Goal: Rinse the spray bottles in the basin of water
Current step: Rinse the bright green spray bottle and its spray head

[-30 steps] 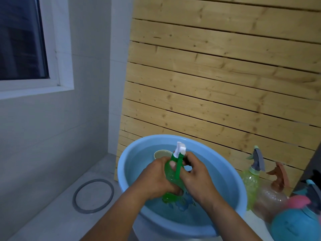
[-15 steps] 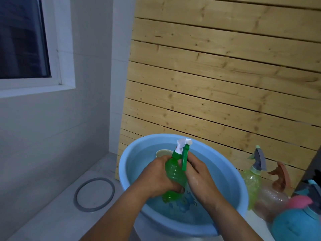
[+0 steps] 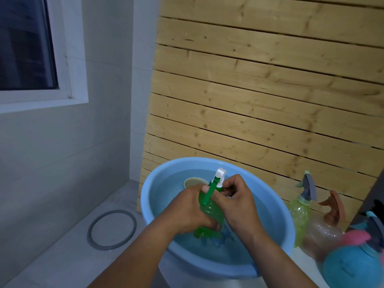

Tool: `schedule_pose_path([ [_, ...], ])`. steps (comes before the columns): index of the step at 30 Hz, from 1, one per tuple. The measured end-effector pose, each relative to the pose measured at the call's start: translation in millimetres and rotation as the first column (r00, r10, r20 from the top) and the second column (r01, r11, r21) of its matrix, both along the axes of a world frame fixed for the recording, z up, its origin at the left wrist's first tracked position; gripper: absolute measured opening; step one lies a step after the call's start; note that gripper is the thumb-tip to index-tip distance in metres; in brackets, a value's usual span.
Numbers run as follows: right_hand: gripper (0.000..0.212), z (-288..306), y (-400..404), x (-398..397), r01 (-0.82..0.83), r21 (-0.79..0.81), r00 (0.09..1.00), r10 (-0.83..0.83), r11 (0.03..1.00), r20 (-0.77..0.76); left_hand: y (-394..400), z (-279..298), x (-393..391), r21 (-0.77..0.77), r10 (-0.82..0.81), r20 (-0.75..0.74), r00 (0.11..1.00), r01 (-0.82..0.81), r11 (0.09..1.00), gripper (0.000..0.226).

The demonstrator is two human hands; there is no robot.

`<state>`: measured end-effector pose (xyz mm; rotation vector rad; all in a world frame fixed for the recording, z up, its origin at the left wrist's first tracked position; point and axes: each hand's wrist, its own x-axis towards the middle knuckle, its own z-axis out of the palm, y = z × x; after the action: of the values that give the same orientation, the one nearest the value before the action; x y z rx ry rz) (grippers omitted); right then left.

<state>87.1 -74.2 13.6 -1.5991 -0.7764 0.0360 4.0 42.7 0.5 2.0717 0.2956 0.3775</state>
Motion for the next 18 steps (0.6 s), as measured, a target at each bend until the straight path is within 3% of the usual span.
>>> schedule_pose_path([
  [3, 0.037, 0.6, 0.3, -1.0, -0.002, -0.019, 1.000, 0.001, 1.000, -0.015, 0.1, 0.1, 0.7, 0.010, 0.004, 0.013, 1.000, -0.004, 1.000, 0.058],
  [7, 0.010, 3.2, -3.6, -3.0, -0.102, -0.061, 0.994, 0.100, 0.993, -0.041, 1.1, -0.4, -0.4, -0.003, 0.038, 0.028, 0.999, -0.038, 0.999, 0.070],
  [13, 0.013, 3.7, -4.6, -3.1, -0.109, -0.066, 0.992, 0.113, 0.992, 0.050, 0.6, 1.4, -0.3, 0.013, 0.008, 0.039, 0.999, -0.008, 1.000, 0.064],
  [18, 0.042, 0.7, -0.3, -1.4, 0.007, -0.071, 0.999, -0.009, 0.997, -0.032, 0.1, 0.4, 0.1, 0.041, -0.029, 0.017, 0.999, 0.028, 0.999, 0.054],
])
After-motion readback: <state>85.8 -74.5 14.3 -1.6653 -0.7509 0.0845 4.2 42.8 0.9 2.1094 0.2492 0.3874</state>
